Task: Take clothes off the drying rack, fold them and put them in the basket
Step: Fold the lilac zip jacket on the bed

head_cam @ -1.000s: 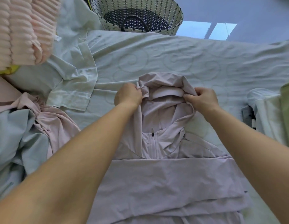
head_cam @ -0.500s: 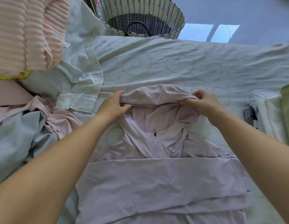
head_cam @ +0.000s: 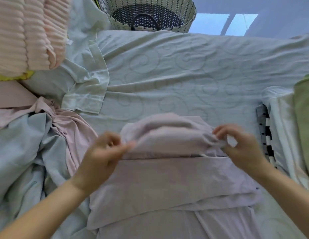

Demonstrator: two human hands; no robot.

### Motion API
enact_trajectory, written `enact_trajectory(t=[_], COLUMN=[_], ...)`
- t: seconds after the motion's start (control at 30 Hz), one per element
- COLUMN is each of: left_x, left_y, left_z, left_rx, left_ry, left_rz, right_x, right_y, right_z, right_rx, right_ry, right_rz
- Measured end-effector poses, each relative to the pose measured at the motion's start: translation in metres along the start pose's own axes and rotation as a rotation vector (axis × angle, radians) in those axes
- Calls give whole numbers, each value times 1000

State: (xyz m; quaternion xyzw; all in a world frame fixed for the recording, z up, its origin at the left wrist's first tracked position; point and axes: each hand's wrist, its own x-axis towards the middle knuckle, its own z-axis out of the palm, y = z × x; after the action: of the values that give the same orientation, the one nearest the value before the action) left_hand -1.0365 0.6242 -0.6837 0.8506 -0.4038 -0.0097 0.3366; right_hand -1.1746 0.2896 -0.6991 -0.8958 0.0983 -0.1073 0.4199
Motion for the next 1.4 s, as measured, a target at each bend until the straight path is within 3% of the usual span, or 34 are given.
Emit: enact_trajectory(t=[0.07, 0.17, 0.23, 0.3, 0.4, 0.5, 0.67, 0.73, 0.8, 0.87, 0.93, 1.0, 1.07, 1.23, 1.4], left_x=[-44, -97, -103, -85, -52, -35, -62, -62, -52, -35, -17, -3, 3, 3, 44], left_y=[6, 6, 7, 14, 25, 41, 29, 25, 19, 1, -21, -38, -45, -41, -39], left_z=[7, 25, 28, 27, 37, 66, 109, 107, 93, 77, 59, 45, 40, 45, 33], left_rx=[7, 129, 100, 88, 144, 260, 498, 468, 394, 328, 338, 394, 435, 185, 206], left_ry=[-214, -368, -315, -194, -70, -173, -596, -582, -456, -291, -252, -387, -529, -562, -380], left_rz=[-62, 217, 206, 122, 47, 0, -106, -74, -29, -100, -298, -501, -568, -558, -506], right_x=[-43, -89, -94, -85, -59, -51, -72, -71, -59, -35, -9, 10, 20, 14, 34], right_y=[12, 29, 24, 12, -9, -25, 3, 8, -1, -5, 2, 13, 20, 23, 21], right_z=[3, 8, 5, 4, 18, 49, 81, 78, 70, 59, 45, 33, 24, 30, 16], right_rx=[-218, -427, -417, -401, -437, -473, -717, -684, -555, -463, -533, -660, -716, -757, -621], right_ry=[-153, -312, -303, -179, -71, -200, -543, -535, -368, -126, -61, -209, -382, -557, -401], right_rz=[-164, -264, -228, -173, -250, -350, -261, -286, -303, -181, 60, 265, 365, 307, 285])
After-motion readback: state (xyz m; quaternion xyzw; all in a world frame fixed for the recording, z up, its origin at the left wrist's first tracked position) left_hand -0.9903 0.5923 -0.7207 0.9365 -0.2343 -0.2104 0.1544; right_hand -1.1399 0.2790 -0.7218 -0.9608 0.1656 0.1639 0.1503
